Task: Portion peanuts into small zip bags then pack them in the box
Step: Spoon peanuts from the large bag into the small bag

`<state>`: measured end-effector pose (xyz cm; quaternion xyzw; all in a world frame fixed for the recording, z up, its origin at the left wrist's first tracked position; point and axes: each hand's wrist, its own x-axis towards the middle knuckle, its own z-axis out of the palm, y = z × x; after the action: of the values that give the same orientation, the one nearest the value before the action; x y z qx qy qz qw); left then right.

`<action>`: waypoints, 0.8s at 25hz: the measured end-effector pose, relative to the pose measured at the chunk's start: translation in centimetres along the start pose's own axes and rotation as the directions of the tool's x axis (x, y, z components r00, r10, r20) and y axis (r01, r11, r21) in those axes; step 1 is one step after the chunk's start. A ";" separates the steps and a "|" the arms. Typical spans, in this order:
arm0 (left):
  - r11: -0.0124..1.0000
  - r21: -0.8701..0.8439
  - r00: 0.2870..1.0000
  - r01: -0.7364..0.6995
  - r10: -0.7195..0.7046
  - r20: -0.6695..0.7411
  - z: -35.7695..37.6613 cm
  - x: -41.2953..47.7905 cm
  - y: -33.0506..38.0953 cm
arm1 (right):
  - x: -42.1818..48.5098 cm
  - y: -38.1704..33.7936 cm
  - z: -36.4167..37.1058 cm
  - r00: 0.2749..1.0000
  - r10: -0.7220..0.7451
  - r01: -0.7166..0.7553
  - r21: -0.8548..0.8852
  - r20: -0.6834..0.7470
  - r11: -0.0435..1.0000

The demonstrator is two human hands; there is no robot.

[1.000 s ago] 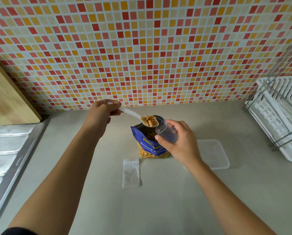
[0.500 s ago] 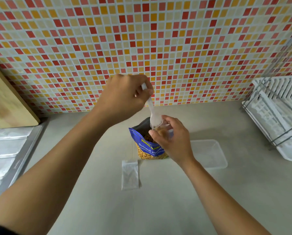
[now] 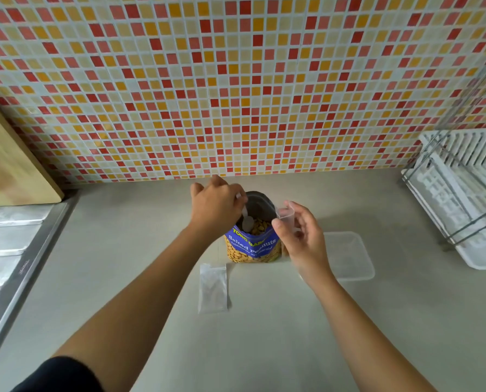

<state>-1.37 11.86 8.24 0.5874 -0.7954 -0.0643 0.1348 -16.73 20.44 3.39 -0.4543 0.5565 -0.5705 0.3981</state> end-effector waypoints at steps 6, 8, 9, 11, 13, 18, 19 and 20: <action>0.992 -0.027 0.985 0.120 -0.115 0.128 1.8 0.3 1.0 | 0.2 0.4 -0.1 0.999 0.018 -0.017 -0.028 0.031 0.999; 0.976 -0.105 0.973 0.190 -0.174 0.149 1.8 0.5 0.7 | 0.1 0.4 -0.1 0.999 0.018 -0.017 -0.025 0.030 1.000; 0.962 -0.151 0.968 0.228 -0.207 0.145 1.7 0.5 0.5 | 0.1 0.4 -0.1 0.999 0.017 -0.016 -0.024 0.030 1.000; 0.935 -0.225 0.959 0.276 -0.252 0.129 1.4 0.3 0.3 | 0.1 0.3 -0.1 0.999 0.015 -0.014 -0.033 0.032 0.999; 0.912 -0.262 0.945 0.316 -0.278 0.171 1.2 0.1 0.3 | 0.1 0.3 -0.3 0.999 0.020 -0.019 -0.036 0.035 0.999; 0.792 -0.451 0.911 0.411 -0.343 0.229 0.7 -0.3 0.2 | 0.0 0.1 -0.4 0.999 0.007 -0.005 -0.029 0.046 1.000; 0.798 -0.440 0.910 0.412 -0.339 0.237 0.7 -0.5 0.4 | 0.0 0.0 -0.5 0.999 0.008 -0.006 -0.033 0.052 0.999; 0.805 -0.426 0.909 0.413 -0.335 0.247 0.8 -0.7 0.6 | 0.0 0.0 -0.5 0.998 0.010 -0.007 -0.039 0.059 0.999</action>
<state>-1.96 12.68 7.56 0.6754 -0.6321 -0.3271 0.1932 -17.24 20.59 3.43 -0.4763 0.5571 -0.5442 0.4081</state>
